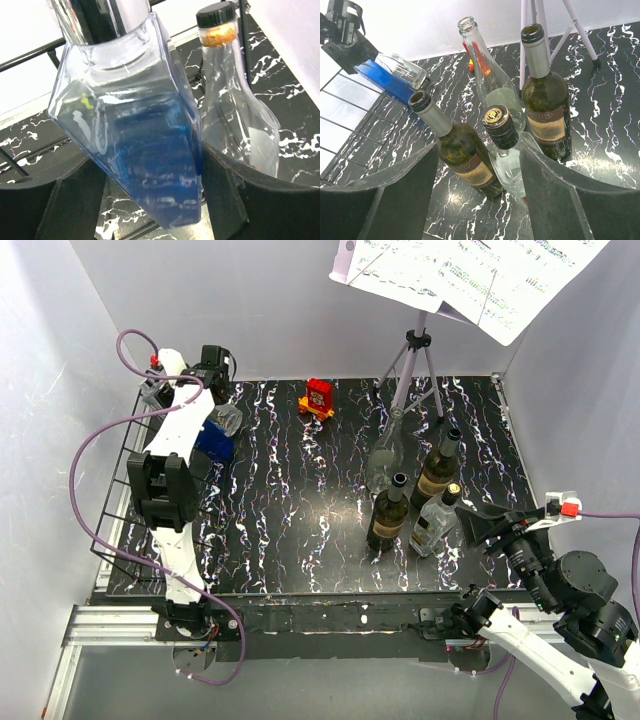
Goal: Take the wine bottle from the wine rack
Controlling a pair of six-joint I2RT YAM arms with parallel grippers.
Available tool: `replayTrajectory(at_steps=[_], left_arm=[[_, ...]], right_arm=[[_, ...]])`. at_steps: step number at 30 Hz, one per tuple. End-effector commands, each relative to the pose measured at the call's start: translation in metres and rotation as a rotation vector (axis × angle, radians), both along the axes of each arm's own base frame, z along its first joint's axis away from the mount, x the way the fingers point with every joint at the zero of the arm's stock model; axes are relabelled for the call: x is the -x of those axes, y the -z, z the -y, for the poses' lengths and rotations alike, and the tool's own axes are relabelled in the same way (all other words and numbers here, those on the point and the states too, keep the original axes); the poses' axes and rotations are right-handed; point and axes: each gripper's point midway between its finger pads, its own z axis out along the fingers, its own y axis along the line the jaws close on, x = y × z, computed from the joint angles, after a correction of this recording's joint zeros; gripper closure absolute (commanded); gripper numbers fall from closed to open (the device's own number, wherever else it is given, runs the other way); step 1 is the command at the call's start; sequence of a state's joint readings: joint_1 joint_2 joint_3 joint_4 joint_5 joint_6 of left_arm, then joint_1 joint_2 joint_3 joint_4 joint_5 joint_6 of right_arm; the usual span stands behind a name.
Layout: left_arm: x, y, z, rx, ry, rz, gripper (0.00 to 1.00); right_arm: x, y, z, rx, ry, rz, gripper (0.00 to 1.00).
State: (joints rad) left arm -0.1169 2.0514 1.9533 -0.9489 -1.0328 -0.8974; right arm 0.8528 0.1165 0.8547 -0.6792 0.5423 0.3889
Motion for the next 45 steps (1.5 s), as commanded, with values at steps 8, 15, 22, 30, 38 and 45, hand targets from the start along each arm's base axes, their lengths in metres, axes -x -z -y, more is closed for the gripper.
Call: replayTrajectory(at_steps=[8, 15, 22, 30, 38, 45], left_arm=[[0.044, -0.111, 0.005, -0.155, 0.011, 0.158, 1.0], [0.057, -0.103, 0.018, -0.175, 0.054, 0.138, 1.0], [0.068, -0.1, 0.02, -0.175, 0.071, 0.136, 1.0], [0.074, -0.106, 0.03, -0.176, 0.121, 0.135, 1.0], [0.069, -0.122, 0.034, -0.193, 0.157, 0.177, 1.0], [0.065, -0.14, 0.053, -0.217, 0.242, 0.189, 1.0]], right_arm=[[0.007, -0.018, 0.005, -0.074, -0.009, 0.042, 0.27], [0.007, -0.017, 0.001, -0.077, -0.021, 0.032, 0.27], [0.006, -0.018, -0.004, -0.083, -0.034, 0.027, 0.28], [0.004, -0.017, -0.009, -0.088, -0.046, 0.018, 0.28], [0.002, -0.018, -0.013, -0.084, -0.054, 0.017, 0.28], [0.001, -0.017, -0.013, -0.086, -0.048, 0.019, 0.28]])
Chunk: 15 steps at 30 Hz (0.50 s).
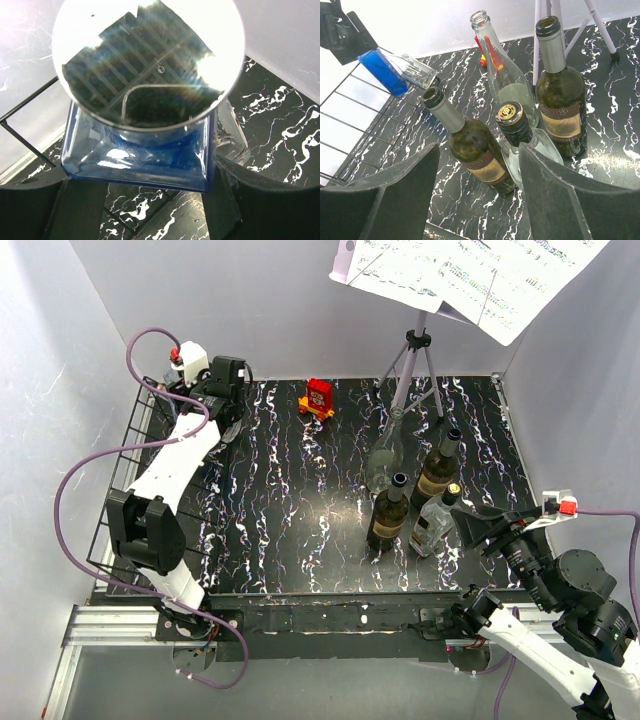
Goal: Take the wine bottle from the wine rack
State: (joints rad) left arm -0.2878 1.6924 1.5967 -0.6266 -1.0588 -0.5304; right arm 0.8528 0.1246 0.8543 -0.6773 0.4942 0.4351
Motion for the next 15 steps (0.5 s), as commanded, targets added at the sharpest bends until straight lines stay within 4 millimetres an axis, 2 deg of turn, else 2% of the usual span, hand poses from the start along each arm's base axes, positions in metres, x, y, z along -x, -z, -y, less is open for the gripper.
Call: replayTrajectory(at_steps=[1, 15], left_arm=[[0.021, -0.078, -0.003, -0.056, -0.023, 0.168, 1.0], [0.041, -0.088, 0.056, -0.017, 0.25, 0.162, 1.0]], right_arm=[[-0.003, -0.017, -0.003, -0.047, 0.0, 0.038, 0.28], [-0.005, -0.022, -0.006, -0.036, -0.008, 0.053, 0.28]])
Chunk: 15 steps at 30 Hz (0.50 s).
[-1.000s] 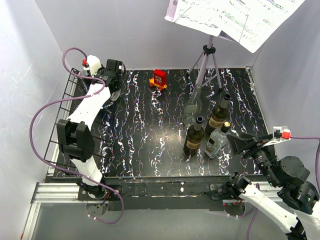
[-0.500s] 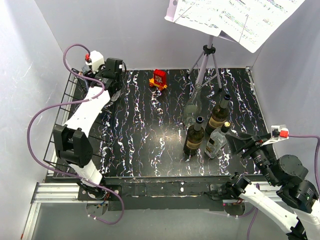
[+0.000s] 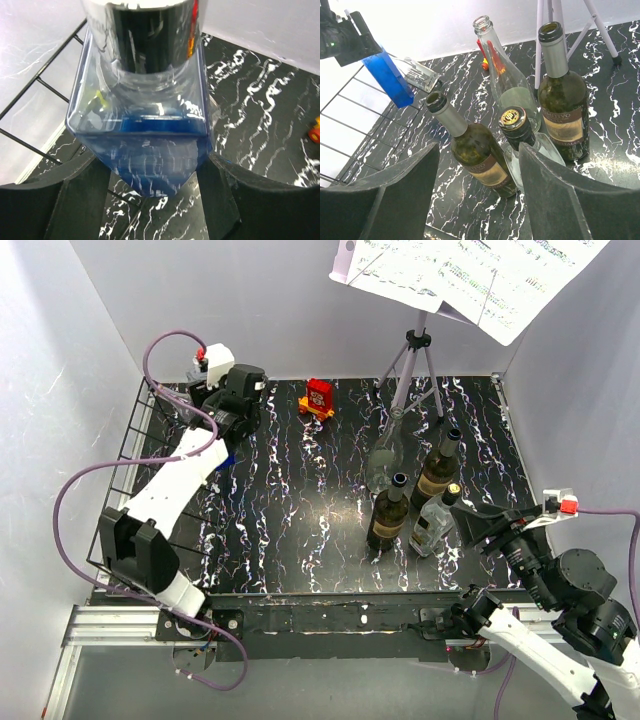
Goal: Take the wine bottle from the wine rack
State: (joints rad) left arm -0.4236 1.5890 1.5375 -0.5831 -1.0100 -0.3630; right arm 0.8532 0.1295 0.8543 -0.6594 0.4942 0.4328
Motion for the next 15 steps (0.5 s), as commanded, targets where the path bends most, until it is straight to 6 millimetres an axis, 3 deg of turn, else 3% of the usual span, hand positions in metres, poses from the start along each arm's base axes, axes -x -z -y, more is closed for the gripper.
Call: replayTrajectory(at_steps=[1, 8, 15], left_arm=[[0.025, -0.067, 0.008, 0.067, 0.061, 0.192, 1.0], [0.027, -0.057, 0.079, 0.17, 0.417, 0.203, 1.0], [0.044, -0.05, 0.166, 0.223, 0.842, 0.294, 1.0]], right_arm=[[-0.004, -0.02, -0.005, -0.028, -0.007, 0.047, 0.28], [-0.006, -0.031, -0.007, 0.006, -0.01, 0.071, 0.28], [-0.006, -0.028, -0.012, 0.004, -0.028, 0.054, 0.28]])
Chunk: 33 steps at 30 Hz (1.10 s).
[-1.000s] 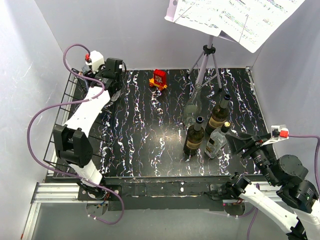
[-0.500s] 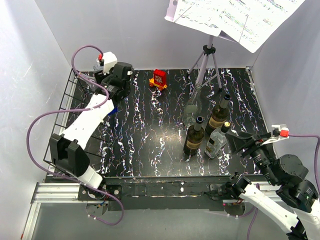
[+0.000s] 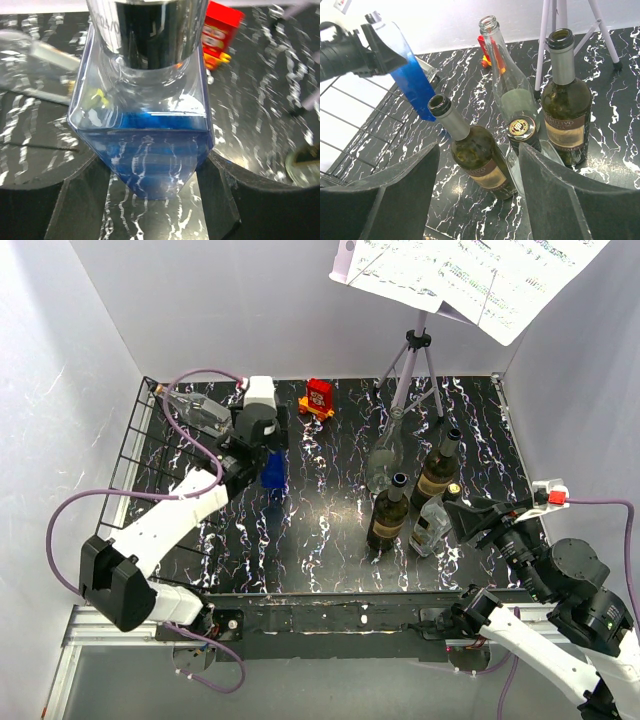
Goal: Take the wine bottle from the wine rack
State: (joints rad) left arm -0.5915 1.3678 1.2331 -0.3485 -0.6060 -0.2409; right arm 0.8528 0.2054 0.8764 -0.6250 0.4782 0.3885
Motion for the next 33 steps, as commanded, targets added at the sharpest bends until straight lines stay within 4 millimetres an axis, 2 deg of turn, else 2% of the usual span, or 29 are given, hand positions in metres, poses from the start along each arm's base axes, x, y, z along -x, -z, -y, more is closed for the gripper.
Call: replayTrajectory(at_steps=[1, 4, 9, 12, 20, 25, 26, 28, 30, 32, 33], left_arm=[[0.009, -0.078, 0.065, 0.182, 0.314, 0.309, 1.0], [0.018, -0.083, 0.096, 0.215, 0.473, 0.375, 1.0], [0.025, -0.087, 0.133, 0.224, 0.642, 0.483, 1.0], [0.023, -0.077, 0.151, 0.221, 0.705, 0.495, 1.0], [0.005, -0.061, 0.178, 0.205, 0.748, 0.483, 1.0], [0.0, -0.052, 0.181, 0.184, 0.749, 0.463, 1.0], [0.0, -0.05, 0.182, 0.182, 0.751, 0.455, 0.95], [0.002, -0.044, 0.188, 0.176, 0.786, 0.432, 0.72], [0.004, -0.042, 0.189, 0.172, 0.797, 0.415, 0.57], [0.004, -0.043, 0.185, 0.166, 0.783, 0.405, 0.32], [0.004, -0.045, 0.183, 0.165, 0.773, 0.407, 0.23]], right_arm=[[0.002, -0.022, -0.001, -0.056, -0.012, 0.048, 0.28], [0.003, -0.023, 0.001, -0.06, -0.009, 0.048, 0.28], [0.003, -0.022, 0.001, -0.053, -0.007, 0.037, 0.28], [0.003, -0.021, 0.001, -0.057, -0.008, 0.035, 0.28], [0.002, -0.018, 0.001, -0.057, -0.004, 0.026, 0.28], [0.001, -0.016, -0.001, -0.058, -0.004, 0.021, 0.28], [0.001, -0.015, -0.002, -0.055, -0.004, 0.019, 0.28], [0.001, -0.015, -0.002, -0.058, -0.007, 0.019, 0.28], [0.001, -0.016, -0.001, -0.053, -0.004, 0.02, 0.28], [0.001, -0.018, 0.0, -0.052, 0.0, 0.025, 0.28], [0.0, -0.018, 0.0, -0.052, 0.002, 0.025, 0.28]])
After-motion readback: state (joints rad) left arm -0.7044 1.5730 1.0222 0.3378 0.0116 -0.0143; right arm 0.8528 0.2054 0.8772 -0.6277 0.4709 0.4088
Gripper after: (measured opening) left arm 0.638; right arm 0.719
